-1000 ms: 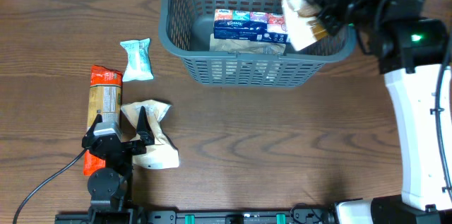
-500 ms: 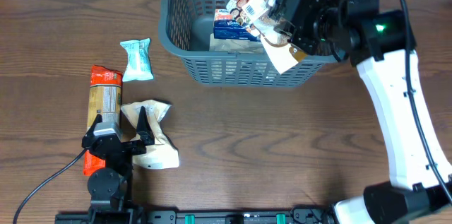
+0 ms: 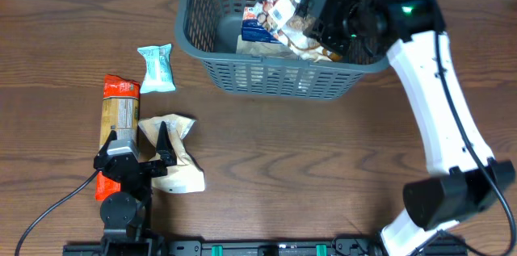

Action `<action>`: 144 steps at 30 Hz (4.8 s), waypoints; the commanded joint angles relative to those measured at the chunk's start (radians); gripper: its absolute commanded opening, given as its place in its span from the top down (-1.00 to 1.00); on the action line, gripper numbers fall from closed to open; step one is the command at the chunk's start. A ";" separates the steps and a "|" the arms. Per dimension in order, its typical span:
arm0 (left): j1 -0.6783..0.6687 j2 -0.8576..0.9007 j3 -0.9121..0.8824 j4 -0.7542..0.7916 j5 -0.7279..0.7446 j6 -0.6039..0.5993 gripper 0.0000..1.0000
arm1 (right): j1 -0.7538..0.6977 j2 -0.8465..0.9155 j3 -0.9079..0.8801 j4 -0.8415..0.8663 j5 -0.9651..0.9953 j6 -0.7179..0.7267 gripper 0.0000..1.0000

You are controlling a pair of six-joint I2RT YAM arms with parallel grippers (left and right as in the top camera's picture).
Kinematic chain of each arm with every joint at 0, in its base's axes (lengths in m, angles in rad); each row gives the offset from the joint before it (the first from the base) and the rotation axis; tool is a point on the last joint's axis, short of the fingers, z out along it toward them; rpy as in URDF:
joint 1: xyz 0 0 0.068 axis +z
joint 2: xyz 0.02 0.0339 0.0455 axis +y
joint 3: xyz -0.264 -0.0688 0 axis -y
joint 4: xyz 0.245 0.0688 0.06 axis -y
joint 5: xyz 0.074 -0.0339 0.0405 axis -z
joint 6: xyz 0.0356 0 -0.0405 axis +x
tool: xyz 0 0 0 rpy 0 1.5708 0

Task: Pack container
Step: 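Open the right gripper to drop the pouch and withdraw right, then move the left gripper down over the cream paper bag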

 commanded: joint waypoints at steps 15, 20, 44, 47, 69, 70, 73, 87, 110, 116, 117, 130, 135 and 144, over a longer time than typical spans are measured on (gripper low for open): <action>-0.005 -0.008 -0.014 0.003 -0.008 -0.010 -0.97 | 0.013 0.093 -0.042 -0.062 0.040 -0.034 0.77; -0.005 -0.008 -0.014 0.002 -0.008 -0.010 -0.97 | 0.012 0.092 -0.042 -0.049 0.073 -0.026 0.16; -0.005 -0.008 -0.014 0.002 -0.008 -0.010 -0.97 | -0.046 0.091 0.109 0.056 0.084 0.039 -0.10; -0.005 -0.008 -0.014 0.002 -0.008 -0.010 -0.97 | -0.056 0.091 0.159 0.121 0.095 0.095 -0.09; -0.005 -0.008 -0.014 0.007 -0.008 -0.010 -0.97 | -0.504 -0.040 0.414 -0.016 0.275 0.800 -0.59; -0.005 -0.008 -0.013 0.009 -0.008 -0.010 -0.97 | -0.541 -0.045 0.414 -0.060 0.275 0.800 -0.65; -0.005 -0.007 0.003 0.000 -0.008 -0.010 -0.97 | -0.615 -0.044 0.411 -0.182 0.275 0.801 -0.74; -0.005 0.256 0.462 -0.339 -0.008 -0.010 -0.97 | -0.708 -0.029 0.283 -0.317 0.274 0.789 -0.83; -0.005 0.823 1.057 -0.725 0.110 -0.013 -0.97 | -0.703 -0.028 -0.329 -0.045 0.183 0.789 -0.99; -0.005 0.822 1.057 -0.734 0.132 -0.013 -0.97 | -0.703 -0.028 -0.353 -0.047 0.183 0.790 -0.99; -0.005 0.822 1.057 -0.733 0.131 -0.013 -0.97 | -0.703 -0.028 -0.353 -0.042 0.183 0.790 -0.98; -0.005 1.000 1.057 -0.784 0.070 -0.013 -0.97 | -0.703 -0.028 -0.353 -0.042 0.182 0.834 -0.98; -0.005 1.104 1.057 -0.783 0.071 -0.013 -0.97 | -0.703 -0.028 -0.353 -0.045 0.179 0.834 -0.98; -0.005 1.176 1.057 -0.780 0.071 -0.013 -0.97 | -0.703 -0.028 -0.354 -0.047 0.179 0.834 -0.98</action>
